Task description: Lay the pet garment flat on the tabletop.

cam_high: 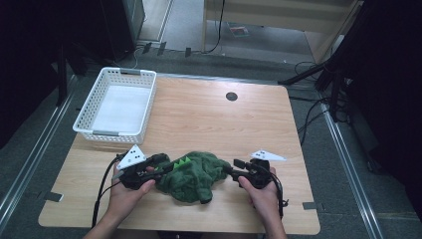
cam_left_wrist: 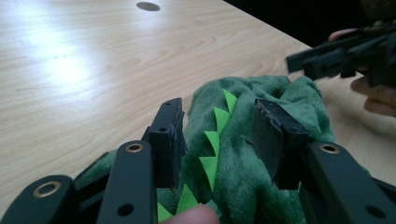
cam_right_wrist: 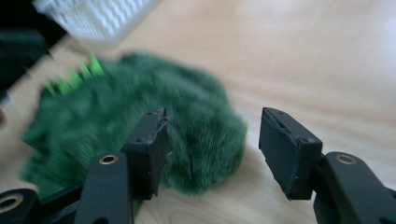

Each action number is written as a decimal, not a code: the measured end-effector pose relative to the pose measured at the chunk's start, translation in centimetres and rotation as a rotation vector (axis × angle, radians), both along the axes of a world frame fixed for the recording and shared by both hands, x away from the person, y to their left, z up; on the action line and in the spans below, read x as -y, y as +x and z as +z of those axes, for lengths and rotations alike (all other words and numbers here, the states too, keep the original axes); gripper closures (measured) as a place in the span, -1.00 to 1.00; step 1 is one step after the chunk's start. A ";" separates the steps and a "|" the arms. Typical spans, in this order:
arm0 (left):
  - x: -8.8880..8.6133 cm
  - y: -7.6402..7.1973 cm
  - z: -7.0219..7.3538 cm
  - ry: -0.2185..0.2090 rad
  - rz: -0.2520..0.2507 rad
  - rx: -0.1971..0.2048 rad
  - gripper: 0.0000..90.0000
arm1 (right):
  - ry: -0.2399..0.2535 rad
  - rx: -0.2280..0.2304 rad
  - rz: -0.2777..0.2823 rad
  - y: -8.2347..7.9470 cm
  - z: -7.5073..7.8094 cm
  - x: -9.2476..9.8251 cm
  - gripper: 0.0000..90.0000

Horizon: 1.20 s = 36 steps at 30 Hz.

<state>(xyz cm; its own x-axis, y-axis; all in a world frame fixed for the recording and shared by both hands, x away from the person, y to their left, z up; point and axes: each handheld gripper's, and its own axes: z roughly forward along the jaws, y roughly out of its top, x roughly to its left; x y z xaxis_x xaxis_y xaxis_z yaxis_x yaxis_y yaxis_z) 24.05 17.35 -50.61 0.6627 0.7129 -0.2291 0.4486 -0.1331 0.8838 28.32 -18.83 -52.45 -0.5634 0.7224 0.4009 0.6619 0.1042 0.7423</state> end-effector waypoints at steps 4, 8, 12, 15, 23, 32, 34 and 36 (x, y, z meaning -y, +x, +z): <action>0.6 -0.4 0.3 -0.007 -0.027 0.010 0.16 | -0.073 -0.039 0.009 0.2 -1.3 -1.5 0.80; 2.0 -1.2 1.0 -0.013 -0.088 0.021 0.13 | -0.004 0.075 0.012 -0.3 1.2 -2.1 0.89; 4.9 -2.2 1.4 0.034 -0.134 0.023 -0.16 | 0.086 0.180 0.040 -1.5 5.0 -3.2 0.89; 6.7 -3.3 1.9 0.087 -0.110 0.063 -0.46 | 0.112 0.222 0.074 -2.5 6.9 -4.4 0.88; 8.3 -4.0 2.3 0.169 -0.025 0.087 -0.85 | 0.172 0.289 0.117 -5.0 10.2 -7.5 0.82; 4.1 -1.7 2.6 0.044 -0.065 0.032 0.74 | 0.209 0.313 0.098 -5.3 10.5 -7.8 0.80; 3.5 -1.3 2.4 0.022 -0.083 0.014 0.82 | 0.210 0.315 0.074 -5.2 10.4 -7.5 0.80; 2.4 -0.5 1.8 -0.005 -0.108 -0.037 0.84 | 0.214 0.303 0.016 -4.6 9.7 -6.7 0.75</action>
